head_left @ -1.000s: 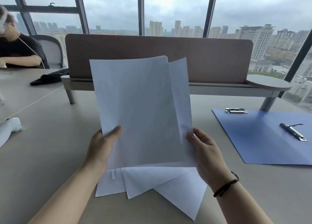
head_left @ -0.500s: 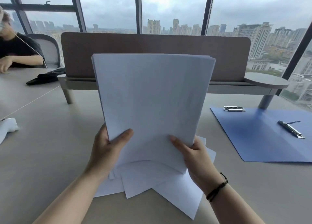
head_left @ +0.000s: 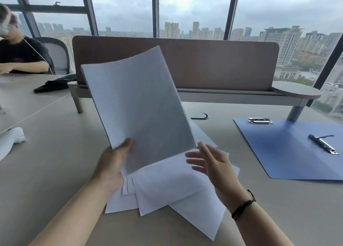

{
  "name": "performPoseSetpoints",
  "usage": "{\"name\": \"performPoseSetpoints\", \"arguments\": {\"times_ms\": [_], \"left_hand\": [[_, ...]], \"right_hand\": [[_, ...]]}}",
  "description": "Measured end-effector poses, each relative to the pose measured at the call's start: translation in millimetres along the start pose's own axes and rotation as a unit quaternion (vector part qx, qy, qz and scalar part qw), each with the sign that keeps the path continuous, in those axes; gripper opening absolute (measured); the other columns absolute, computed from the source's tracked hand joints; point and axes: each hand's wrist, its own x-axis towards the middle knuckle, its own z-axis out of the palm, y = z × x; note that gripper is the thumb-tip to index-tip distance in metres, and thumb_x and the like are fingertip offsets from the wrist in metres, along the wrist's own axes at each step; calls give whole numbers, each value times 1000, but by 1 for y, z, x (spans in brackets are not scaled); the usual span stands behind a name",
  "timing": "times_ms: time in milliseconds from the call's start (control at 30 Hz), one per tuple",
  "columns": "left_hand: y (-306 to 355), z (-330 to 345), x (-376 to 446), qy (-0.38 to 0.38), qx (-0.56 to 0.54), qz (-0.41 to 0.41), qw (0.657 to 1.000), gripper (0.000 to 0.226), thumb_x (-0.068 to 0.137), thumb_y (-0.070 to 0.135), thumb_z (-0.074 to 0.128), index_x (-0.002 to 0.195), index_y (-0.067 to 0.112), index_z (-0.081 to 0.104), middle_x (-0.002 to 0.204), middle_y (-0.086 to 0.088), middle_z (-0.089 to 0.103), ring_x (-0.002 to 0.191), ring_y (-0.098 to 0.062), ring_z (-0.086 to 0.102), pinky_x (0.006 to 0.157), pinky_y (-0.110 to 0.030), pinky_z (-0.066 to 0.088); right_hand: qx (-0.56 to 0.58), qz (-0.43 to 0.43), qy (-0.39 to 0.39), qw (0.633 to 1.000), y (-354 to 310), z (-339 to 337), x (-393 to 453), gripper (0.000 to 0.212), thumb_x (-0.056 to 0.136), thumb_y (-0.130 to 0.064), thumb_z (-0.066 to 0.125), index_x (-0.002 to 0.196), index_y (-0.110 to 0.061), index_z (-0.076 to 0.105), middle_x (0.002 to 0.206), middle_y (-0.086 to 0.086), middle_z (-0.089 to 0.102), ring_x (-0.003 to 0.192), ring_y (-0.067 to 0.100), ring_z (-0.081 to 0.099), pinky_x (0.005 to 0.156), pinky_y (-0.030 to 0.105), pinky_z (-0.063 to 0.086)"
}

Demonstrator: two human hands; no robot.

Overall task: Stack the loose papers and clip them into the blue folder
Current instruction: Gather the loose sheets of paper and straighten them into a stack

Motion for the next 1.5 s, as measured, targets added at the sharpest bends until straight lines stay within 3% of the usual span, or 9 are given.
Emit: {"name": "performPoseSetpoints", "arguments": {"times_ms": [100, 200, 433, 700, 833, 1133, 1233, 1333, 1500], "left_hand": [[6, -8, 5, 6, -107, -103, 989, 29, 99, 19, 58, 73, 21, 73, 58, 9, 67, 56, -7, 58, 47, -22, 53], [3, -12, 8, 24, -149, -141, 978, 19, 98, 18, 59, 81, 22, 66, 53, 7, 64, 54, -7, 57, 72, -35, 63], [1, -4, 5, 22, -155, -135, 978, 15, 98, 12, 58, 89, 20, 67, 59, 5, 70, 43, -11, 64, 88, -48, 54], [1, -1, 3, 21, -148, -140, 979, 16, 100, 13, 55, 92, 18, 68, 58, 3, 71, 49, -13, 67, 106, -57, 43], [2, 1, 1, 25, -134, -135, 981, 16, 100, 12, 55, 92, 17, 68, 59, 3, 74, 78, -19, 62, 107, -58, 43], [1, 0, 2, 18, -111, -123, 986, 18, 100, 10, 55, 92, 18, 69, 69, 4, 77, 87, -19, 65, 104, -63, 44], [1, 1, 1, 12, -114, -131, 985, 16, 100, 10, 56, 95, 17, 69, 72, 3, 78, 89, -20, 66, 100, -65, 45], [-1, 1, 0, -5, -107, -143, 984, 14, 99, 11, 56, 97, 15, 69, 68, 1, 76, 73, -17, 70, 93, -65, 48], [-8, 5, -3, -28, -91, -171, 981, 13, 98, 10, 57, 101, 15, 69, 62, -1, 71, 43, -15, 65, 88, -65, 50]], "right_hand": [[-303, -53, 23, 951, 8, -3, 1, 28, 92, -49, 62, 112, -31, 71, 109, -14, 75, 111, 6, 67, 94, 32, 53], [-428, -28, 29, 903, 9, -1, -3, 45, 93, -50, 61, 134, -31, 58, 136, -13, 59, 130, 10, 52, 92, 23, 40], [-133, 69, 131, 980, 1, -15, 12, 49, 85, -36, 77, 130, -20, 63, 129, 2, 64, 116, 20, 61, 91, 37, 52], [147, 166, 119, 968, -10, -23, 16, 27, 90, -24, 73, 113, -14, 66, 119, 16, 62, 113, 37, 63, 100, 52, 52], [83, 152, 140, 975, -8, -21, 15, 30, 89, -28, 73, 114, -14, 66, 113, 8, 62, 101, 27, 62, 101, 44, 50], [57, 155, 99, 981, -3, -9, 11, 52, 91, -27, 73, 136, -14, 51, 114, 7, 62, 100, 33, 69, 71, 42, 62], [79, 156, 97, 980, 0, -6, 12, 55, 91, -24, 73, 138, -8, 51, 117, 14, 63, 98, 31, 69, 78, 41, 59], [174, 188, 73, 964, -2, -6, 11, 37, 91, -23, 73, 122, -11, 58, 125, 26, 60, 109, 38, 66, 97, 47, 54], [278, 229, -14, 933, -2, -1, 6, 80, 71, -29, 81, 142, -14, 46, 135, 33, 52, 122, 48, 58, 107, 55, 45]]}}
